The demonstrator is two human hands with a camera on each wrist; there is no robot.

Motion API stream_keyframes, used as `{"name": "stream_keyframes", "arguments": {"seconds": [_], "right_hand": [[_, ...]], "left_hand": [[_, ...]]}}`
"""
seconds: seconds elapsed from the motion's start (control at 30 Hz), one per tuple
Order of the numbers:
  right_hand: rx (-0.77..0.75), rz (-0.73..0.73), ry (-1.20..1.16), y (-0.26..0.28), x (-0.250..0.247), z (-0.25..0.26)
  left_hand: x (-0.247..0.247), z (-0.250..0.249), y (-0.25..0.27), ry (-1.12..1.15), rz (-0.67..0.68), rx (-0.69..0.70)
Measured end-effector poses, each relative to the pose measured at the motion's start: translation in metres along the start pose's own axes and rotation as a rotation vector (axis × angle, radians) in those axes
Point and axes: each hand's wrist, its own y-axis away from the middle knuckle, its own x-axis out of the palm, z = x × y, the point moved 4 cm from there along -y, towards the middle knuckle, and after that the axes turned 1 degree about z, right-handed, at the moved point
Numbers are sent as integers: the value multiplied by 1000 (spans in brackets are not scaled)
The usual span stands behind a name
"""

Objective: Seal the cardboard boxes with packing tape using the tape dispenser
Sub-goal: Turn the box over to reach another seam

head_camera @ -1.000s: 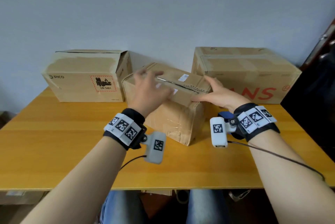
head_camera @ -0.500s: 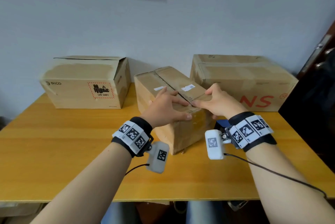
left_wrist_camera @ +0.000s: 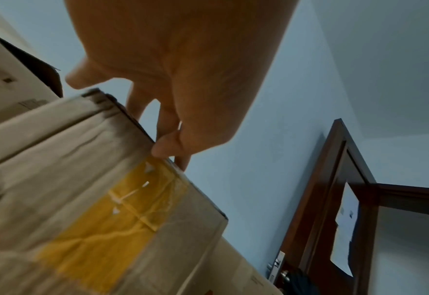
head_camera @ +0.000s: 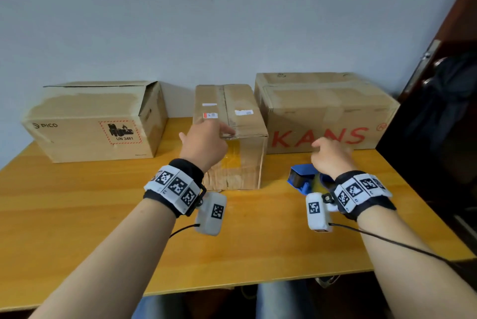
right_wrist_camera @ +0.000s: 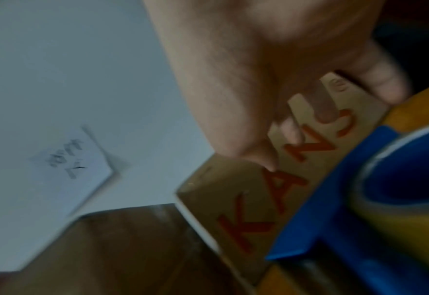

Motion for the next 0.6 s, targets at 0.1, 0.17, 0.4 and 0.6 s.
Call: {"name": "stream_keyframes", "arguments": {"seconds": [0.1,0.17,0.4,0.6], "right_hand": [[178,144,117,-12,15,-29],[177,218,170,-18,25,-39],[98,210,195,-28,27,-51],[124,168,142,-18,33,-52]], "left_hand": [[4,-9,1,-36,-15,6],[5,-11,-1,-59,-13,9],[7,-7,0,-17,-91,70],[11,0,-2,61,-129,53]]}}
